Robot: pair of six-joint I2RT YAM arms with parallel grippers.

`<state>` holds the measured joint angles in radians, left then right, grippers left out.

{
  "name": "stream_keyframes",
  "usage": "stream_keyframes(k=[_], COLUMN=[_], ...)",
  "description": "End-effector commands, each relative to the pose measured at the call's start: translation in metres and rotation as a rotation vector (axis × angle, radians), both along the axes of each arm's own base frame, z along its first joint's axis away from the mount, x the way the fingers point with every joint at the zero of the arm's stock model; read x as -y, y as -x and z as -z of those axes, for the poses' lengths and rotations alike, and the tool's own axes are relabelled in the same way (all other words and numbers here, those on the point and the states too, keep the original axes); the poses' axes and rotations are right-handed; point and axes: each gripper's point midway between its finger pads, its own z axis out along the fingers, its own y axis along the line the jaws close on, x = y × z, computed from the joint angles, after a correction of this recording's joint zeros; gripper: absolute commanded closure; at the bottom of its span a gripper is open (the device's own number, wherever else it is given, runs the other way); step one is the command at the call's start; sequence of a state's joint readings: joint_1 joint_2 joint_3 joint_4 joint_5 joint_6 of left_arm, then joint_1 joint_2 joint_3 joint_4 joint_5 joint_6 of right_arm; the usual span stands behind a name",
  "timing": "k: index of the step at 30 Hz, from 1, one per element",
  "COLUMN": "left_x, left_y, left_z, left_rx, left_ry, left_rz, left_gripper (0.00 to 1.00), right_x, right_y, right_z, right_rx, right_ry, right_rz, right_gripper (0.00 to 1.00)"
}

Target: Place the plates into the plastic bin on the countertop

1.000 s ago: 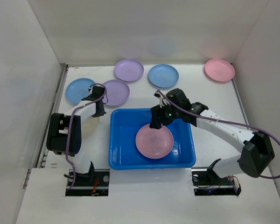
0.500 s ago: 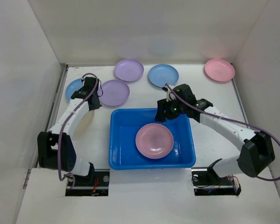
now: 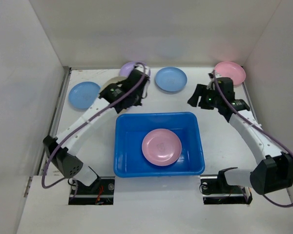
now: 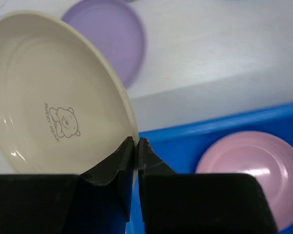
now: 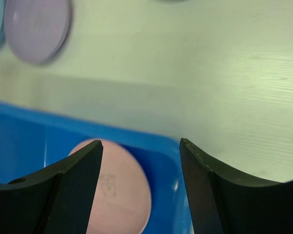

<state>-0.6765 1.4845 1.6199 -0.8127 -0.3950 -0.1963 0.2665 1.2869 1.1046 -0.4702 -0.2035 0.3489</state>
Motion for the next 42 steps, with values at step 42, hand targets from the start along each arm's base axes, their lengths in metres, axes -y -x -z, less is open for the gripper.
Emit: stream_keyframes(k=[42], left_x=[0.205], left_y=[0.199], left_z=[0.149], left_rx=[-0.648], left_ry=[0.085], left_rz=[0.770], left_gripper=[0.98], right_x=[0.141], right_y=[-0.051], right_z=[-0.031], right_rx=[0.126], right_ry=[0.012], right_rz=[0.534], right_gripper=[0.29])
